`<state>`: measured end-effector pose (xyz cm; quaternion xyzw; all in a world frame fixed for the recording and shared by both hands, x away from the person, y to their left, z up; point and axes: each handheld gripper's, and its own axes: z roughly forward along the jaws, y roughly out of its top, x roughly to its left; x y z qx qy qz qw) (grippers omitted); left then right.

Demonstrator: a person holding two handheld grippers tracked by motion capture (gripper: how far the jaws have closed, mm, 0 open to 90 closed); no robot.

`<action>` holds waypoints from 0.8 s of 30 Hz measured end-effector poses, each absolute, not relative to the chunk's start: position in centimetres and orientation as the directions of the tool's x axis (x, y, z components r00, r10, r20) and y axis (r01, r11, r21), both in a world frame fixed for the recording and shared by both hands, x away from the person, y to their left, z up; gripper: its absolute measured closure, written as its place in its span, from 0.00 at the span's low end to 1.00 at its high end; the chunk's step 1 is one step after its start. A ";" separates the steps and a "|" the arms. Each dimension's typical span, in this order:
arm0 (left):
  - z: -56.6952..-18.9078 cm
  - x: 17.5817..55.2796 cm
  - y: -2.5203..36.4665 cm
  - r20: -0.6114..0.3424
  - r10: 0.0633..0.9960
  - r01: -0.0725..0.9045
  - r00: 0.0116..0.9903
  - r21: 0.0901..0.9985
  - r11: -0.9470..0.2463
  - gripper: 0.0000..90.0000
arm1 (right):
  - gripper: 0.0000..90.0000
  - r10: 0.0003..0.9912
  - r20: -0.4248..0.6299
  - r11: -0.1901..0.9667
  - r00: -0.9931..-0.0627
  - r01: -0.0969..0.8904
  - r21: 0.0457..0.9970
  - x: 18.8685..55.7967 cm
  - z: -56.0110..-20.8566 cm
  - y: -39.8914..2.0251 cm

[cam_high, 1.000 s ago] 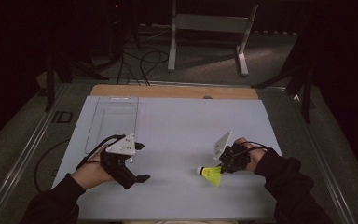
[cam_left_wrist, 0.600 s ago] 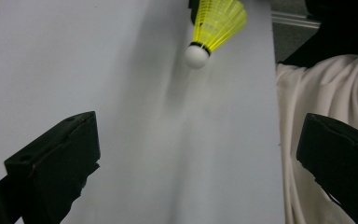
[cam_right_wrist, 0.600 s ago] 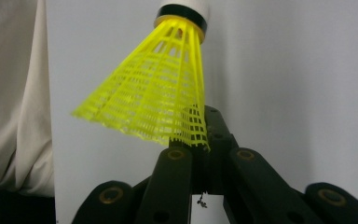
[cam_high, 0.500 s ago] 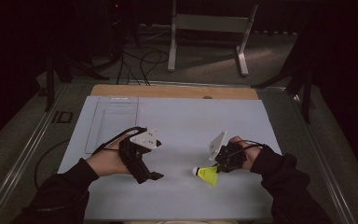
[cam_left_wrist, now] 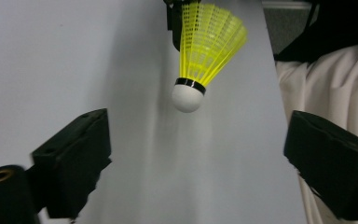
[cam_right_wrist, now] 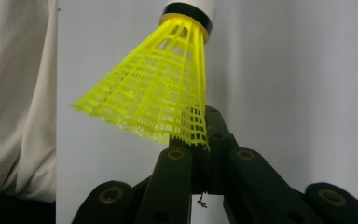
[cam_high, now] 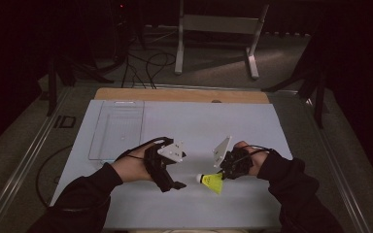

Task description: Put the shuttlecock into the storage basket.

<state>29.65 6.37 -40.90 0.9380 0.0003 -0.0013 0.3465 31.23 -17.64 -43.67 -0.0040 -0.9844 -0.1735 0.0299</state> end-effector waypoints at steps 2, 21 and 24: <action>-41.3 29.7 5.8 0.011 -0.009 -0.014 1.000 0.631 -0.775 0.12 | 1.00 -0.003 0.060 0.940 -0.998 0.018 0.341 31.3 -43.6 -17.6; -43.5 29.0 2.7 0.068 -0.079 -0.104 0.994 0.576 -0.811 0.46 | 1.00 -0.004 0.077 0.936 -0.997 0.024 0.353 31.2 -43.2 -17.4; -43.7 29.0 2.4 0.083 -0.086 -0.118 0.993 0.567 -0.815 0.49 | 1.00 -0.009 0.077 0.934 -0.997 0.019 0.358 31.2 -43.1 -17.4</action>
